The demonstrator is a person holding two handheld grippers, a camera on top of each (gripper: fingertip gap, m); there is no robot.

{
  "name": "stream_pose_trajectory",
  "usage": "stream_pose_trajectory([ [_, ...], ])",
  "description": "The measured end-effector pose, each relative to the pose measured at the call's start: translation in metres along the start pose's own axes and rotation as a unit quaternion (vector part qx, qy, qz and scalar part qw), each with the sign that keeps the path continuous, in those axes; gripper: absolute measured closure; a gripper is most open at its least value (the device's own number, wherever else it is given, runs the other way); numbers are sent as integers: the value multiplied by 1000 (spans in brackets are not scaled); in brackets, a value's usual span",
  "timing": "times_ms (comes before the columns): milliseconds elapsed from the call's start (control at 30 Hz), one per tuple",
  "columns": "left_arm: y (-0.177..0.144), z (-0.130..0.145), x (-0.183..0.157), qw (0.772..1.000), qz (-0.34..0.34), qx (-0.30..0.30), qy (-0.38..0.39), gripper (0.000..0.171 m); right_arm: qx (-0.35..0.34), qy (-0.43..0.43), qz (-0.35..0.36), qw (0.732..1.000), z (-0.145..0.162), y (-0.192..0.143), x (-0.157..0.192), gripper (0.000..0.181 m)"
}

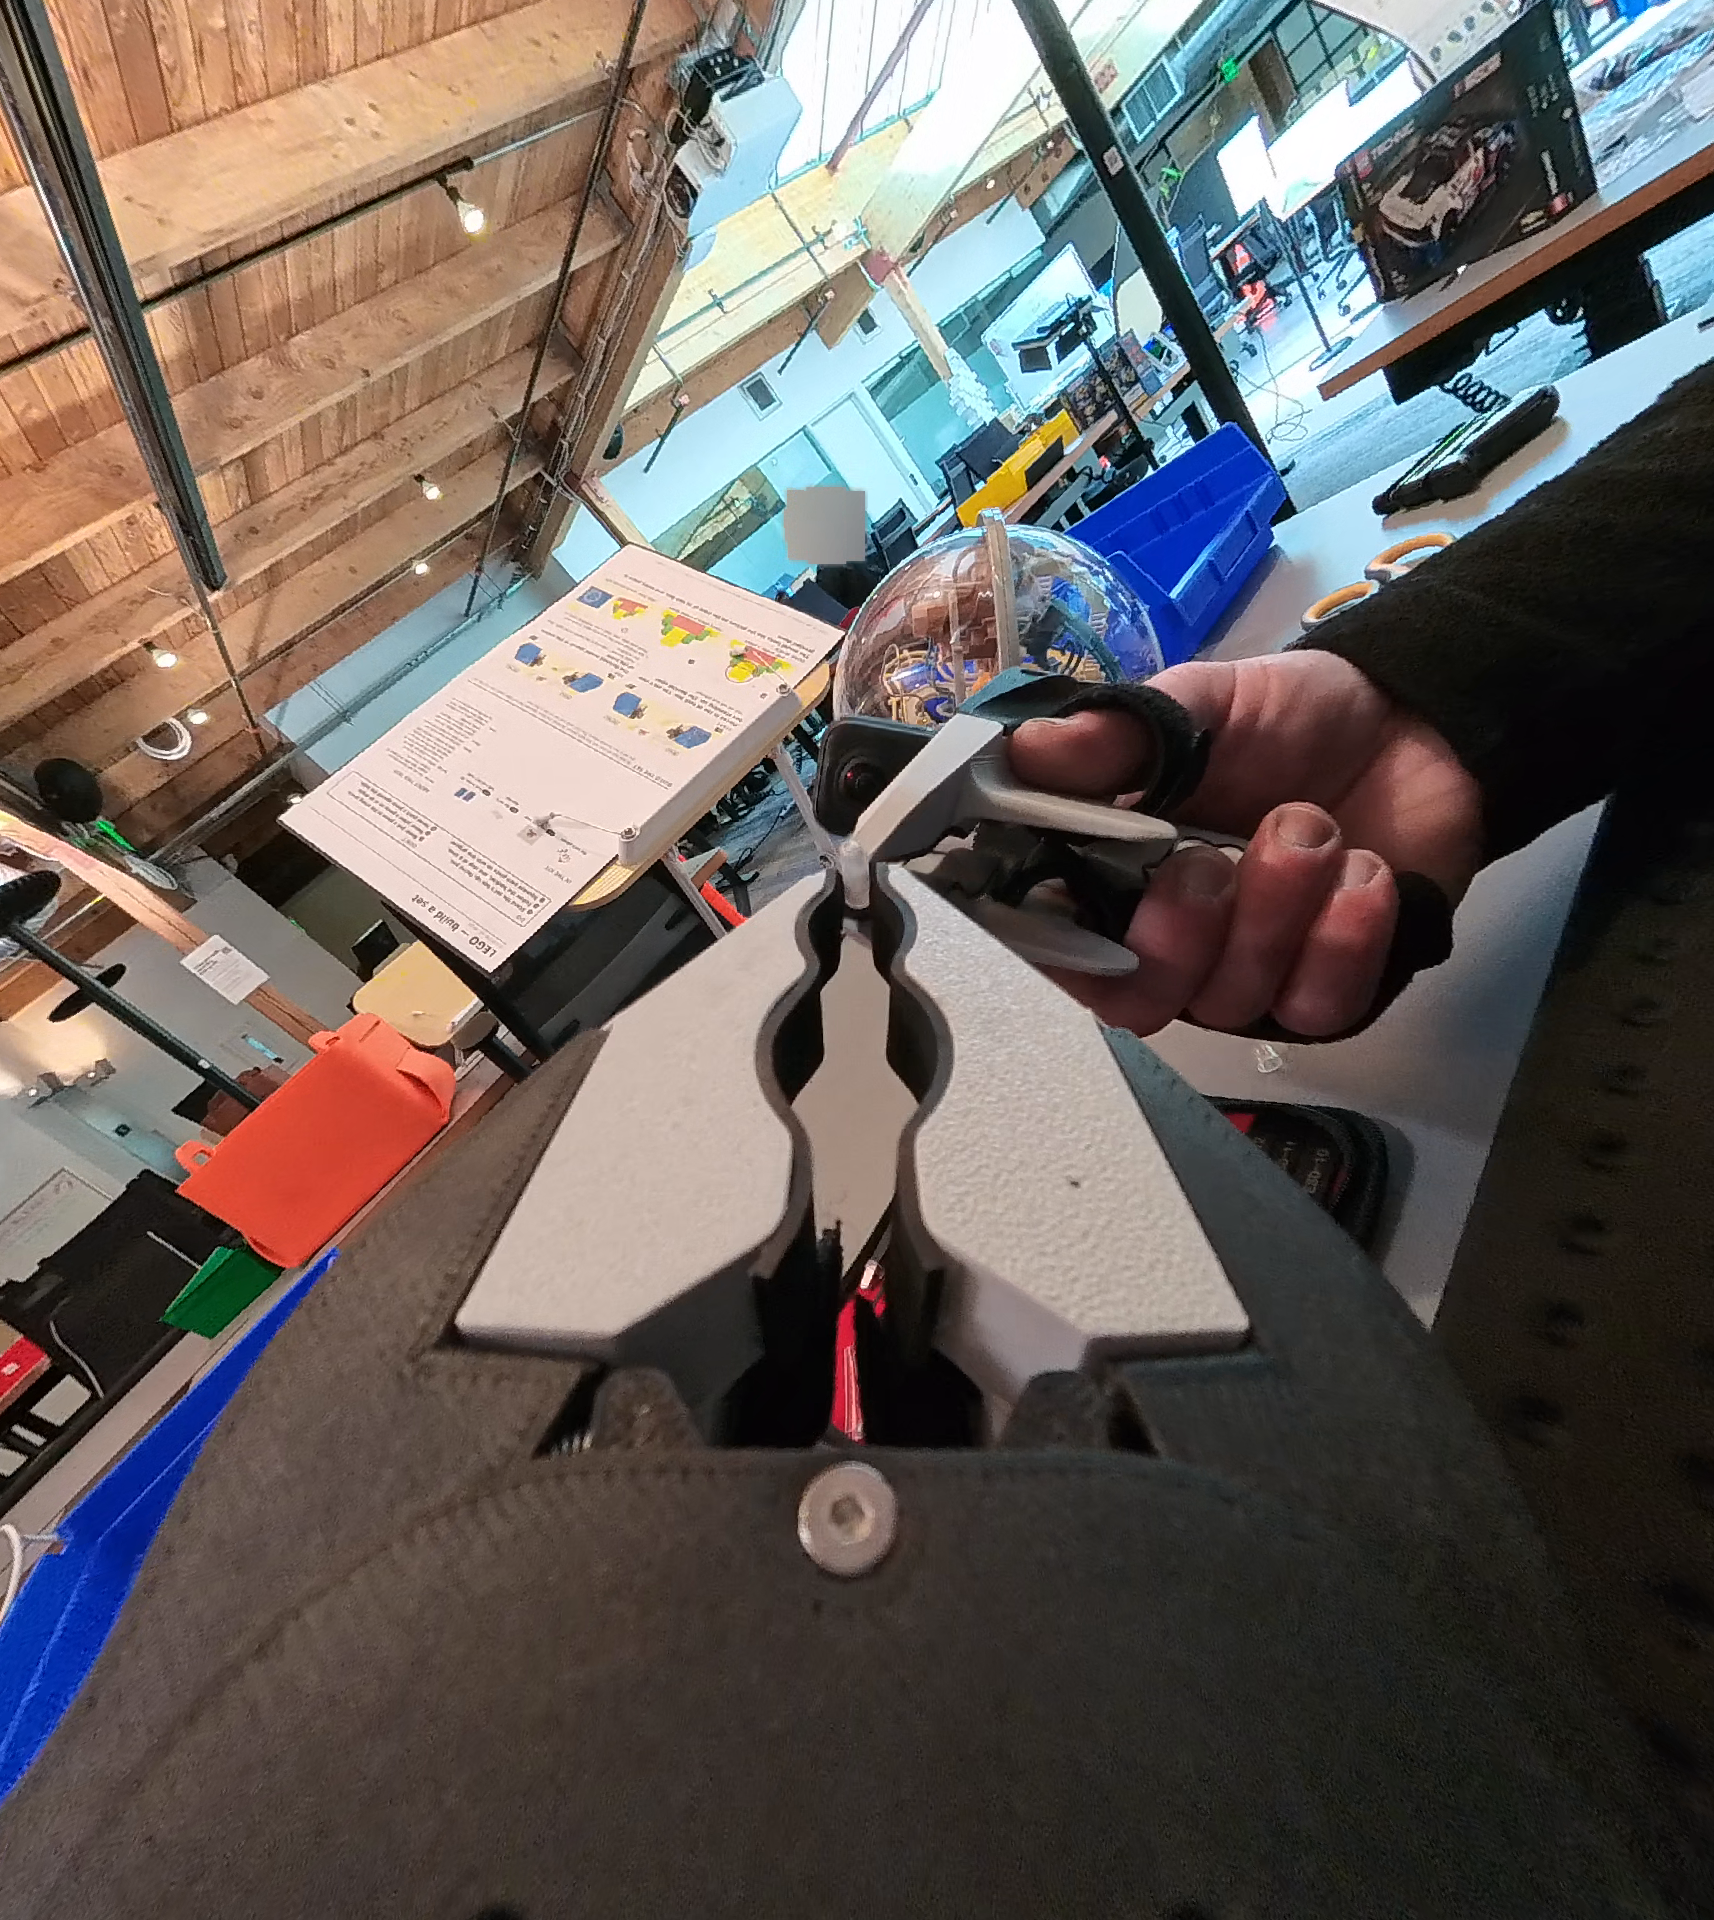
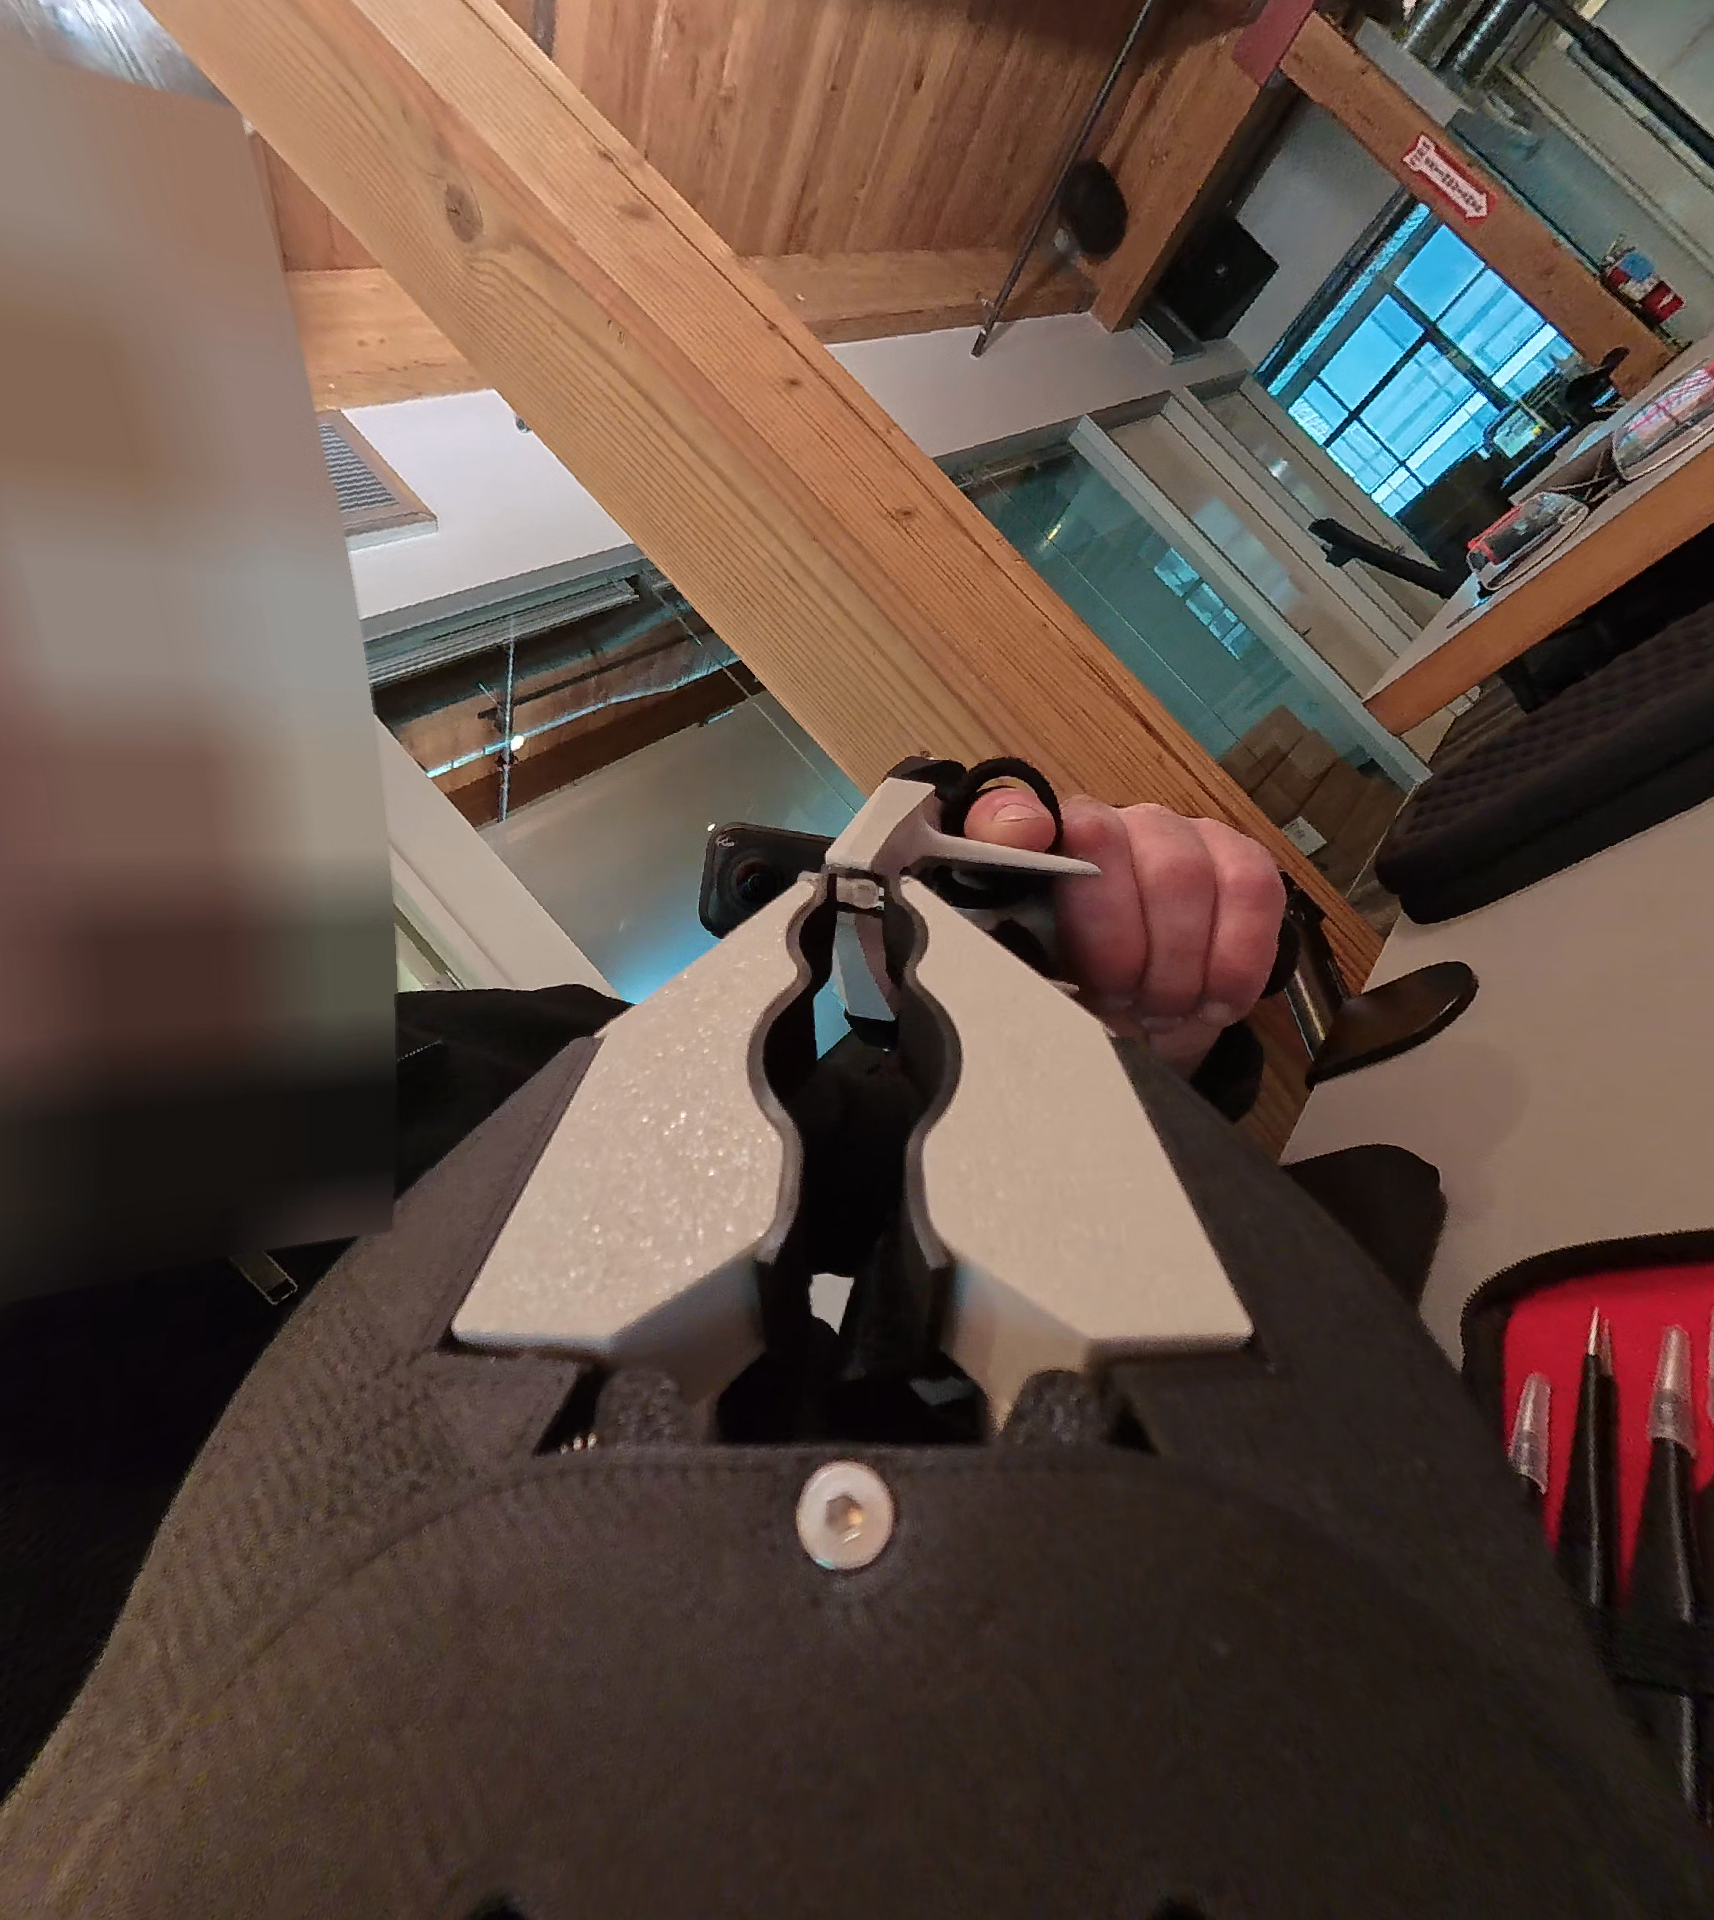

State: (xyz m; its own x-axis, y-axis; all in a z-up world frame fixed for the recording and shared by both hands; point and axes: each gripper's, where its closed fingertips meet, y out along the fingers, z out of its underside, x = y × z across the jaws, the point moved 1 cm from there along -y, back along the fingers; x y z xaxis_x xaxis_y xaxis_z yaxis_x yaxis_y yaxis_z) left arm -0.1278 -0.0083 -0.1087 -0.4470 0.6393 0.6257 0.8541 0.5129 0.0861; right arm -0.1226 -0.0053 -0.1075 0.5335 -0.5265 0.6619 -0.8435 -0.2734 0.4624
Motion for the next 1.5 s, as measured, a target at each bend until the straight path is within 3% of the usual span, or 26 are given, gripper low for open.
stream_pose_trajectory([
  [300, 4, 6, 3, 1000, -4, 8, -19, 167, 0, -56, 46, 997, -5, -4, -2, 180],
  [500, -1, 18, 10, 997, -15, 64, -30, 151, 9, -118, 141, 983, -11, -14, -16, 181],
  [767, 3, 43, 0, 980, 10, 198, 35, 165, 47, -177, 225, 957, -7, -18, -29, 181],
  [933, 2, 43, 1, 979, 7, 201, 41, 171, 55, -183, 232, 954, -5, -17, -31, 181],
  [1067, -1, 42, 3, 979, -2, 199, 43, 164, 62, -190, 244, 949, -3, -16, -33, 181],
  [1500, -13, 54, -3, 973, 38, 227, 33, 171, 74, -176, 272, 943, 1, -20, -46, 175],
])
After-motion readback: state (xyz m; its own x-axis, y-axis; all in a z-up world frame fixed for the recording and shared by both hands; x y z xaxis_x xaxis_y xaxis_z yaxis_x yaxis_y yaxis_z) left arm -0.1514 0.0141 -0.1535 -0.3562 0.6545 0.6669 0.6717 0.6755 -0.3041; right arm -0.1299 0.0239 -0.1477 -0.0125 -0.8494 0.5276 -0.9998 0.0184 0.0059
